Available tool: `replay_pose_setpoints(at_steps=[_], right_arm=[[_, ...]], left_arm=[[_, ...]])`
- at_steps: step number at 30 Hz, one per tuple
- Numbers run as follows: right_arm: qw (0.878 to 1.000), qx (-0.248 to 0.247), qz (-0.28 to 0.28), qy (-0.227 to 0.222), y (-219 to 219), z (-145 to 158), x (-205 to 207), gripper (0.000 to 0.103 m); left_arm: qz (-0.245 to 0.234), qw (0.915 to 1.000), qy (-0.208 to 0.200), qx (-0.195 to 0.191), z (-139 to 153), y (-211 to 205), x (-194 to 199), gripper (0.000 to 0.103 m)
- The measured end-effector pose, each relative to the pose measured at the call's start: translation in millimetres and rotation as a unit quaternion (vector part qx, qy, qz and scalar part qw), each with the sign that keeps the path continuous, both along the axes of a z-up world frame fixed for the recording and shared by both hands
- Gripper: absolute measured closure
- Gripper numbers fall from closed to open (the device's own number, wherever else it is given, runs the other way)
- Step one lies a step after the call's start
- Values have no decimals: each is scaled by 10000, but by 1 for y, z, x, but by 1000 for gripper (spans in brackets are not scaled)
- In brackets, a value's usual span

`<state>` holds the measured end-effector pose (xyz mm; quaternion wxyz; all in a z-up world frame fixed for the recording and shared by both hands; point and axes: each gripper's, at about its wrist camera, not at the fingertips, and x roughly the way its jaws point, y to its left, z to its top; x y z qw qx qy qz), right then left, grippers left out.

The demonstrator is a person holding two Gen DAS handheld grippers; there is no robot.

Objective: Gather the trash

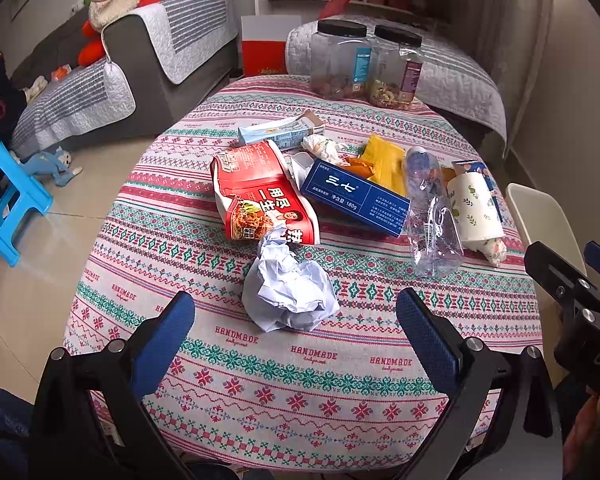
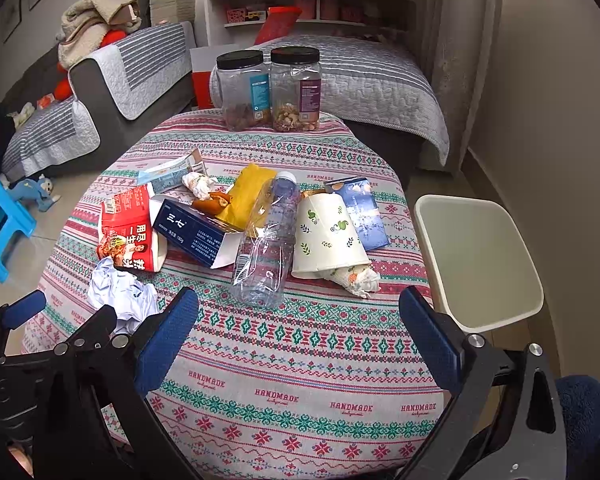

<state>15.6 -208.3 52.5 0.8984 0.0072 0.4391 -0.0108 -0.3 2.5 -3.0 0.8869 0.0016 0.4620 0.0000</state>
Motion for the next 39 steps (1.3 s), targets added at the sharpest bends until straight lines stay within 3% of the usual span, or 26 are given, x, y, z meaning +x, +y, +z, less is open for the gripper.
replay_pose_setpoints(at_steps=[21, 25, 29, 33, 37, 39], right_arm=[[9999, -7, 9, 149, -7, -5, 5, 7], [9991, -277, 195, 256, -20, 0, 17, 7], [9937, -750, 476, 679, -35, -14, 40, 7], [9882, -785, 647, 1149, -54, -29, 66, 7], [9843, 258, 434, 1692, -87, -44, 98, 7], [9792, 607, 176, 1929, -101, -53, 113, 7]], left_arm=[[-30, 9999, 147, 9, -6, -1, 4, 5], [116, 9982, 348, -477, -3, 15, 14, 6], [239, 9941, 698, -792, -8, 27, 25, 6], [161, 9824, 1264, -1367, -16, 37, 43, 6], [605, 9593, 1824, -2068, -25, 61, 66, 6], [709, 9546, 1930, -2155, -26, 71, 77, 6]])
